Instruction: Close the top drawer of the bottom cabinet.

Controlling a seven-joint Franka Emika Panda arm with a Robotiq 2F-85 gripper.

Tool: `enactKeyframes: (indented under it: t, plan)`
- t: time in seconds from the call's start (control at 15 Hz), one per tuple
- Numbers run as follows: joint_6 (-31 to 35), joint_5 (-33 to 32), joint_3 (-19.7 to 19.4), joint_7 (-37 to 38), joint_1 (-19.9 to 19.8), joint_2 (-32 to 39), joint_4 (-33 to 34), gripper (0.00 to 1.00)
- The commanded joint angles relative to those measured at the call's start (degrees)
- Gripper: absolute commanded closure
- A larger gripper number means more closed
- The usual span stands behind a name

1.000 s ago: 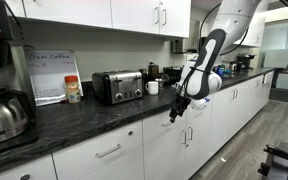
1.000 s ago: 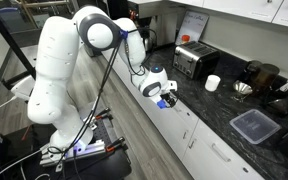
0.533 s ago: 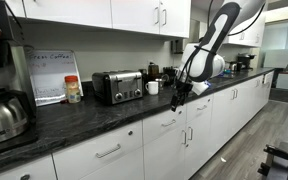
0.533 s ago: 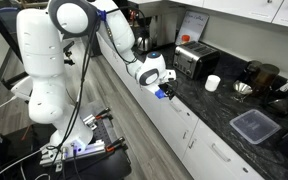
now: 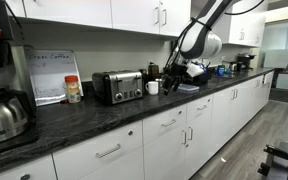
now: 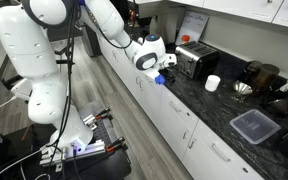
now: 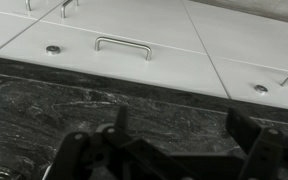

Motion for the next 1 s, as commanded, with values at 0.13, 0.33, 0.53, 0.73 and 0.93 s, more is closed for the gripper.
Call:
enactKeyframes:
  t: [0.13,0.33,0.53,0.73,0.93]
  plan:
    - [-13.15,2.07,-3.49,-0.5,1.13,-2.32,6.37,0.0]
    - [-22.36,1.56,-5.72,0.02,1.43,-1.47,10.7,0.0]
    - [-31.55,3.31,-6.81,-1.4,1.33,-0.4,14.57,0.0]
    - [-35.48,3.55,-7.21,-1.01,1.63,-0.15,16.12,0.0]
    - [-33.73,2.7,-7.36,-0.53,1.87,-1.27,14.54,0.0]
